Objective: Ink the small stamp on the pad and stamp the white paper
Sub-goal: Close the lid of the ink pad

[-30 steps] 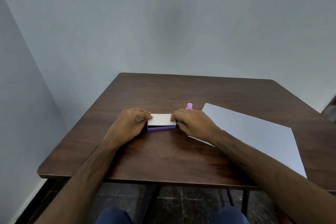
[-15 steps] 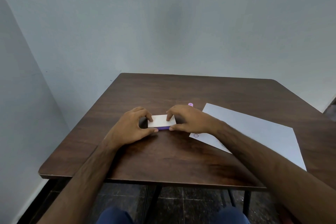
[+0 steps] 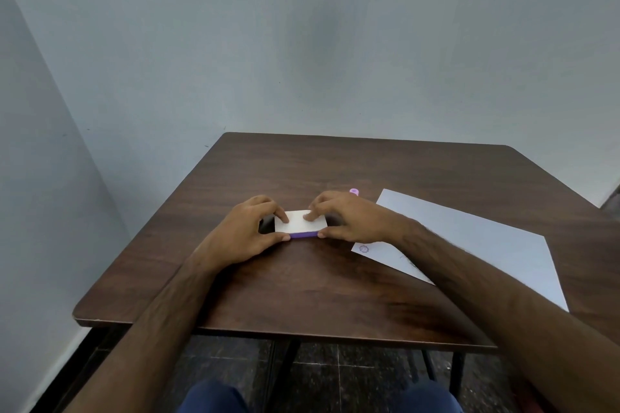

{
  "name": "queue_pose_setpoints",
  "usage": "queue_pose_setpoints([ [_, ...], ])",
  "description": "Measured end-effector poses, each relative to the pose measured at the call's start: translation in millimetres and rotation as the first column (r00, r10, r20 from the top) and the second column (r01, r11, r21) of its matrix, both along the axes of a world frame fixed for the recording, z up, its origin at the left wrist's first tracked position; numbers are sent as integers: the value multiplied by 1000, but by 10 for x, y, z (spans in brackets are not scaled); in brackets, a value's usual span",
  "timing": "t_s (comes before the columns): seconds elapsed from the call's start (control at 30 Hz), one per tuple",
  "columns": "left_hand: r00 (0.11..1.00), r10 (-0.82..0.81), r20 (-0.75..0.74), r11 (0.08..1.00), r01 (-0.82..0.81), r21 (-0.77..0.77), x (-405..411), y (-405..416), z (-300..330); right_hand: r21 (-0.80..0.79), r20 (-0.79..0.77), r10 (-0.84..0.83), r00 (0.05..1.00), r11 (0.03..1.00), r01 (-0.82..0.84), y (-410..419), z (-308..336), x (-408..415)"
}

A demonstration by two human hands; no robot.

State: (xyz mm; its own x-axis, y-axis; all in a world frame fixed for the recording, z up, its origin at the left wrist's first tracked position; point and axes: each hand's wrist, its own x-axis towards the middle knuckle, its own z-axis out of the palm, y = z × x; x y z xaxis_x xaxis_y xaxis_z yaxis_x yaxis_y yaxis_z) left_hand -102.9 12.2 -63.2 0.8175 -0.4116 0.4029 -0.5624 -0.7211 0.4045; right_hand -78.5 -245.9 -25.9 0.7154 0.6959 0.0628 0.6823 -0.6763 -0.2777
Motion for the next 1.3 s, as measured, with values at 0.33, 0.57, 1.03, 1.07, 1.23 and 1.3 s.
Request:
queue_pose_setpoints([
  [0.33, 998, -16, 69, 987, 5, 159, 25, -8, 20, -224, 220, 84, 972, 974, -33, 11, -71, -41],
  [0.57, 997, 32, 69, 989, -42, 143, 23, 20, -47, -93, 156, -91, 983, 990, 107, 122, -193, -33],
  [1.03, 966, 234, 107, 957, -248, 151, 110, 71, -148, 22, 89, -160, 983, 987, 158, 602, -165, 262],
  [1.07, 966, 236, 109, 955, -251, 157, 112, 66, -145, 21, 78, -138, 987, 990, 136, 568, -128, 245],
  [1.23, 962, 243, 126, 939, -266, 218, 110, 67, -147, 161, 105, -32, 994, 987, 14, -3, 129, 8],
  [1.3, 954, 226, 197, 930, -272, 249, 89, 20, -120, 191, 127, -46, 991, 981, 21, -405, 179, -123],
])
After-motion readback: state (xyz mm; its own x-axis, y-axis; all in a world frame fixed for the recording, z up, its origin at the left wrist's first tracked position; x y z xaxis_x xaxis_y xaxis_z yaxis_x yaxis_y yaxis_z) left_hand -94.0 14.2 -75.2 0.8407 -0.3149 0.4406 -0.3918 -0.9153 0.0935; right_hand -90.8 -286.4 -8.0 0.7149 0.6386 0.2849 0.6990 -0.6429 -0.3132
